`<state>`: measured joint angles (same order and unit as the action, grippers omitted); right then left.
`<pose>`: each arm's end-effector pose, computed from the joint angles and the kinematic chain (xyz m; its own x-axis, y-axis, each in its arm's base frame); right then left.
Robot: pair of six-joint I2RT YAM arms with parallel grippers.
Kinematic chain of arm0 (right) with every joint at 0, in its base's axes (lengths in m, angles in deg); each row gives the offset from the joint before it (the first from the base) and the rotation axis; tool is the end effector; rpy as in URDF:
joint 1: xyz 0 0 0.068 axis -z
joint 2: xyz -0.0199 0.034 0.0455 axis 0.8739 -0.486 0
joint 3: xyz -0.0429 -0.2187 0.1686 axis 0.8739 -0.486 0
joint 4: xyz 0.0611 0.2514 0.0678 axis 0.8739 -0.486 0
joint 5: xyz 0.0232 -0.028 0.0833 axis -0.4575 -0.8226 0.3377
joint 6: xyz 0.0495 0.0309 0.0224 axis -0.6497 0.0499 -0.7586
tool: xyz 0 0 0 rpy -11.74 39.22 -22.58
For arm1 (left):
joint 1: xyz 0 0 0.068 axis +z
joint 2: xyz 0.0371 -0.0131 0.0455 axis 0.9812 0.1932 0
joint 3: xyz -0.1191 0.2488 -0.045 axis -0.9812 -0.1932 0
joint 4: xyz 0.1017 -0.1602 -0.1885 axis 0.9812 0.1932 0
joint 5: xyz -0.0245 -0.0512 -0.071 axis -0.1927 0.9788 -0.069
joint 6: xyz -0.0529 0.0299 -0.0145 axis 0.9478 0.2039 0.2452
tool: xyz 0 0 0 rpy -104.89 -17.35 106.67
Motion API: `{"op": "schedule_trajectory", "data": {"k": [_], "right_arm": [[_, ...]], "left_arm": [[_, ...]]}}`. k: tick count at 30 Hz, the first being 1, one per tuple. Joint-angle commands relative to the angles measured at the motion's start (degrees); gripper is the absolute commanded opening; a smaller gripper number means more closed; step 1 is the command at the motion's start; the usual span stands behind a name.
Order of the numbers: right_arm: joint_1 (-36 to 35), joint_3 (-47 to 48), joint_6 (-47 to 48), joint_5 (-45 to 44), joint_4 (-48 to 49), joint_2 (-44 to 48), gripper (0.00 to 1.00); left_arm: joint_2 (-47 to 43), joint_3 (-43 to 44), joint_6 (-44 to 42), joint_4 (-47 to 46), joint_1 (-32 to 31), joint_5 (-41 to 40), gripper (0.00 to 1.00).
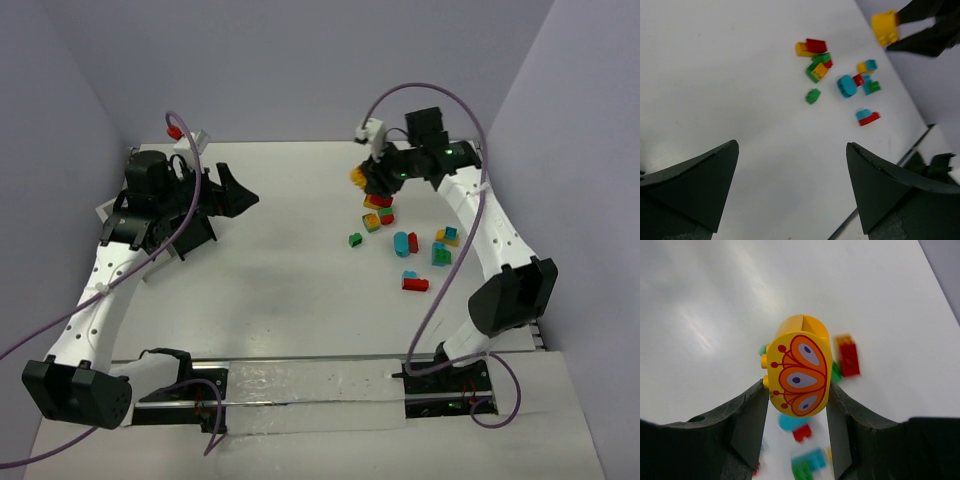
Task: Sort the legos into containers by color
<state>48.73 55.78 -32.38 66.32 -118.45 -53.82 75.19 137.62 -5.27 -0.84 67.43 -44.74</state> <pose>0.3446 0.0988 0.3773 -0.1998 -0.6173 -0.7609 -0.8543 0.4900 -0.1732 0.2529 -0.0762 0.3854 -0.5463 -0.1411 -0.8256 0.4996 0.7363 -0.4564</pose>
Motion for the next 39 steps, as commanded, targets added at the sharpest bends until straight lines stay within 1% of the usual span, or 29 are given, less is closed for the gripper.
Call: {"op": "schedule_trajectory", "data": {"k": [1,4,8,10,14,18,23,27,30,34,37,39], "right_arm": [[-10.2,-0.6,-9.6,-0.4,4.5,2.7,0.22],[-17.8,0.6,-13.3,-2.8,7.6,3.1,0.22],[-24.8,3.3,-15.8,-5.4,8.6,2.0,0.21],[-27.9,5.0,-16.1,-6.7,7.8,0.9,0.21],[-31.8,6.1,-16.1,-9.3,7.8,0.1,0.2],[-34.6,7.0,-16.1,-11.0,7.6,-1.0,0.2],[-36.0,8.9,-16.8,-10.6,7.6,-1.9,0.2],[-37.4,10.2,-16.9,-10.9,7.3,-2.4,0.2],[-38.6,11.3,-16.8,-11.0,7.1,-2.8,0.2],[-40.2,12.7,-16.8,-11.6,6.7,-3.5,0.2],[-41.3,13.0,-16.7,-12.6,7.0,-3.8,0.2],[-42.1,13.2,-16.9,-13.8,7.2,-4.0,0.2]], "left_arm": [[-0.1,3.9,11.2,-4.0,0.3,8.0,0.99],[-0.3,4.1,14.1,-4.6,0.3,9.9,0.99],[-1.3,2.5,15.8,-5.2,0.2,10.6,0.99],[-2.3,1.1,17.1,-6.1,0.2,11.2,0.98],[-3.3,-1.7,19.2,-8.1,0.3,12.3,0.98],[-3.9,-3.6,20.9,-10.2,0.2,14.6,0.97],[-4.5,-6.9,23.1,-13.0,0.3,17.4,0.89],[-4.9,-8.2,24.1,-14.0,0.2,17.8,0.82],[-4.7,-8.5,24.6,-14.3,0.2,18.0,0.79],[-4.6,-9.1,25.3,-14.9,0.2,18.5,0.72],[-4.7,-9.7,26.3,-15.8,0.2,19.3,0.53],[-4.9,-10.0,26.8,-16.3,0.3,19.9,0.35]]}}
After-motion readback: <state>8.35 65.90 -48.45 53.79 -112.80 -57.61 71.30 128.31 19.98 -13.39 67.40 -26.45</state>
